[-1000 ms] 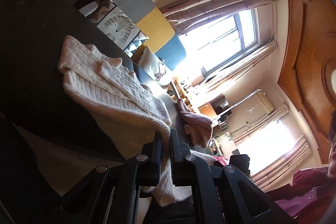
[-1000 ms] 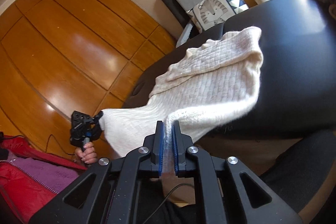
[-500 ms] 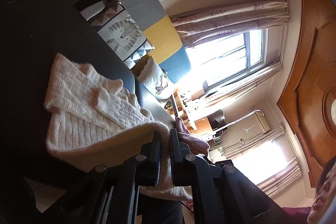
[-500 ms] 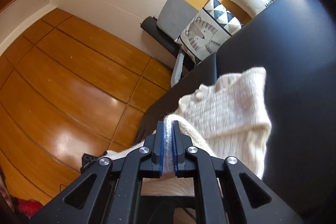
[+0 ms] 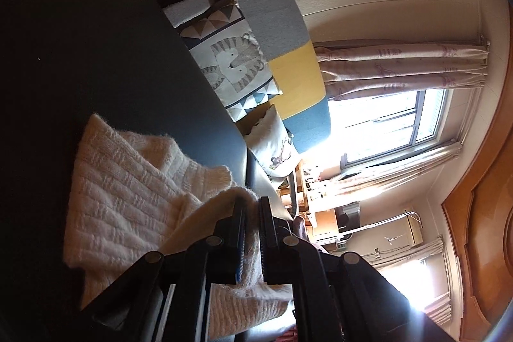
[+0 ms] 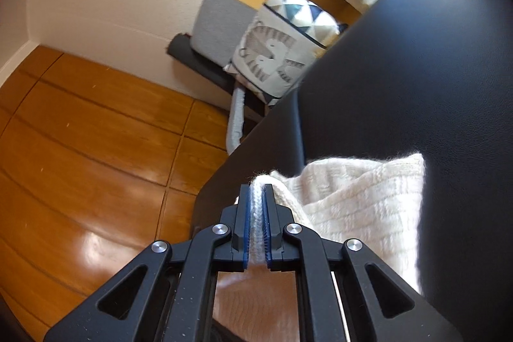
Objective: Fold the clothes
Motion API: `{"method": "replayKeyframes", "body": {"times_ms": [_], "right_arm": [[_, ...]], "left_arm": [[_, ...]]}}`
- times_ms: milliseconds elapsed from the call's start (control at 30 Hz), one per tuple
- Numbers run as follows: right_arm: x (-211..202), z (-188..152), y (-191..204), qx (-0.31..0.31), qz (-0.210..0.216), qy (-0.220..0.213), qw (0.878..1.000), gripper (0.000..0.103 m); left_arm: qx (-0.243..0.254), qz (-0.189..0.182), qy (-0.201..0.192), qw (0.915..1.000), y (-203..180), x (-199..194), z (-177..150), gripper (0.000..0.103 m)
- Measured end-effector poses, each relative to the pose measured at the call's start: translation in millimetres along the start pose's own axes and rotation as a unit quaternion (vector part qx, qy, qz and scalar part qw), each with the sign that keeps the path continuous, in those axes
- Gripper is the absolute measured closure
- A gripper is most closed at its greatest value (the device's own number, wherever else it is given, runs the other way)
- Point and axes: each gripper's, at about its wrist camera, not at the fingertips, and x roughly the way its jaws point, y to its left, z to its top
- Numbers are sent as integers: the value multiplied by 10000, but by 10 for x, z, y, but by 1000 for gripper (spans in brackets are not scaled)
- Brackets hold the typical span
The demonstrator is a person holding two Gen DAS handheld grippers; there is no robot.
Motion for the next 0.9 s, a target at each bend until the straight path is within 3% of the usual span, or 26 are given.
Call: {"method": "replayKeyframes", "body": {"times_ms": [300, 433, 467, 533, 600, 700, 767, 900], "right_arm": [[572, 167, -455, 544, -611, 261, 9963, 93], [648, 198, -548, 691, -711, 287, 9947, 89], [630, 203, -558, 734, -661, 230, 9948, 85], [528, 204, -525, 662, -710, -34, 9953, 54], [415, 184, -443, 381, -900, -202, 9950, 41], [261, 125, -290, -208, -1235, -320, 9916, 41], [225, -2, -160, -839, -1478, -152, 9853, 41], [363, -291, 63, -1991, -1926, 381, 9601, 41]], "left_arm": [[-1083, 152, -349, 9934, 616, 362, 466, 96], [-1270, 409, -300, 9906, 808, 487, 477, 95], [-1245, 446, -235, 9909, 822, 525, 442, 95], [-1150, 530, -77, 9919, 836, 568, 360, 89], [-1061, 570, 30, 9927, 837, 577, 281, 88], [-862, 665, 110, 9940, 802, 551, 187, 88], [-555, 813, 92, 9951, 725, 520, 150, 87], [181, 1213, 150, 9923, 540, 501, 105, 84]]}}
